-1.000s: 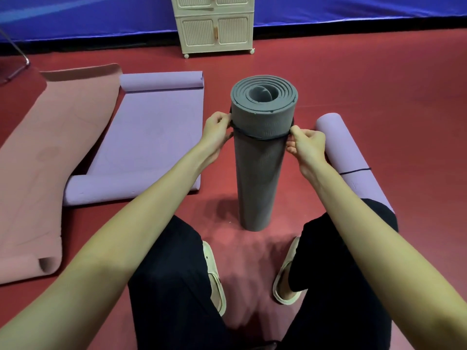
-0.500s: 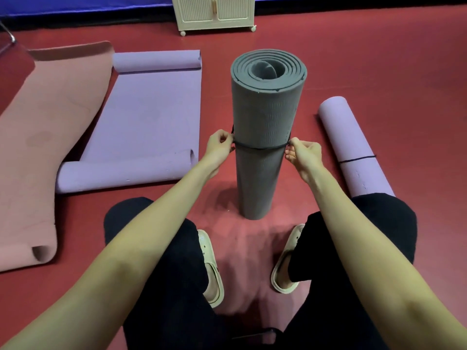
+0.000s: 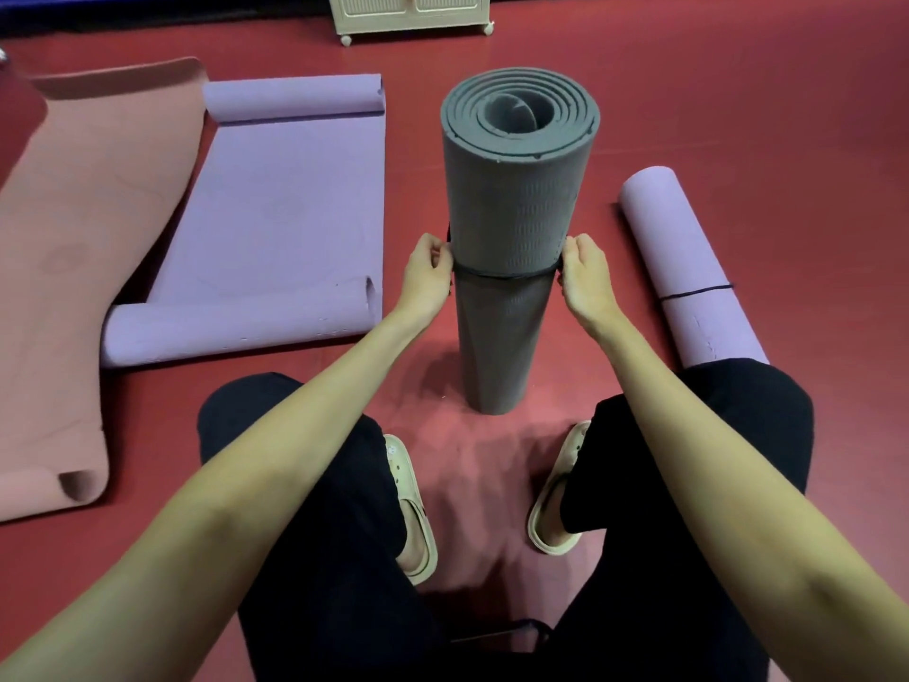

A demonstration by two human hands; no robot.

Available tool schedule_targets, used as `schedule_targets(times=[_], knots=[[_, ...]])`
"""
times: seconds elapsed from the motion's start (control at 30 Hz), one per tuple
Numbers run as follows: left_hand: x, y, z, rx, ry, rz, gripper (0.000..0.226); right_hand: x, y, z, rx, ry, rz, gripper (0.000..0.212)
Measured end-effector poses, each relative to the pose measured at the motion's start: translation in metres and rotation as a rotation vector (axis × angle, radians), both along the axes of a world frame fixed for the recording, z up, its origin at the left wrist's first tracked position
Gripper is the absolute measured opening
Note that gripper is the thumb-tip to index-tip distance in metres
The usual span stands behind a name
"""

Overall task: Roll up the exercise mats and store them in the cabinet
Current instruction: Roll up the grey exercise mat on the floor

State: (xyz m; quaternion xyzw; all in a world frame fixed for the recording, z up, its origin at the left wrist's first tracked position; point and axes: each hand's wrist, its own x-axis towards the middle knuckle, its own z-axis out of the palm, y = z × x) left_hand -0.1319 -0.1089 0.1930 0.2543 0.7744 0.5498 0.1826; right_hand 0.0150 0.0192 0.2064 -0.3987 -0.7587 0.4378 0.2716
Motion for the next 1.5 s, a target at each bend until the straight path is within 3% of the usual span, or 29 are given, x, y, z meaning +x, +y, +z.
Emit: schedule_targets(times=[0.13,0.27,0.53,0.63,0.8,0.93,1.03,1.23,1.37,1.5], knots=[[-0.007,-0.005,-0.002,-0.048,0.129,-0.062,0.029,0.008,0.007,0.004,0.102,-0.032,0.069,0.039],[-0.010,-0.003,-0.001,-0.067,0.205,-0.110,0.031,0.013,0.012,-0.003,0.063,0.017,0.043,0.043],[-0.013,-0.012,-0.037,-0.282,0.210,-0.168,0.022,0.015,0.017,-0.058,0.075,-0.181,0.065,0.046],[-0.012,-0.013,-0.051,-0.341,0.195,-0.195,0.031,0.014,0.019,-0.071,0.084,-0.249,0.080,0.045],[-0.011,-0.007,-0.046,-0.364,0.181,-0.228,0.022,0.014,0.021,-0.067,0.071,-0.305,0.109,0.043],[-0.017,-0.009,-0.031,-0.294,0.059,-0.200,0.021,0.019,0.032,-0.055,-0.061,-0.309,0.097,0.036],[-0.021,-0.008,-0.003,-0.217,-0.041,-0.125,0.008,0.024,0.040,-0.033,-0.141,-0.204,-0.002,0.040],[-0.033,0.006,0.106,-0.026,-0.065,-0.004,0.030,0.019,0.039,0.078,-0.007,0.051,-0.045,0.039],[-0.026,0.010,0.174,-0.189,0.080,-0.228,0.051,0.013,0.022,0.148,-0.001,-0.067,0.133,0.064],[-0.016,0.012,0.193,-0.458,0.183,-0.439,0.057,0.012,0.009,0.169,-0.127,-0.323,0.307,0.061]])
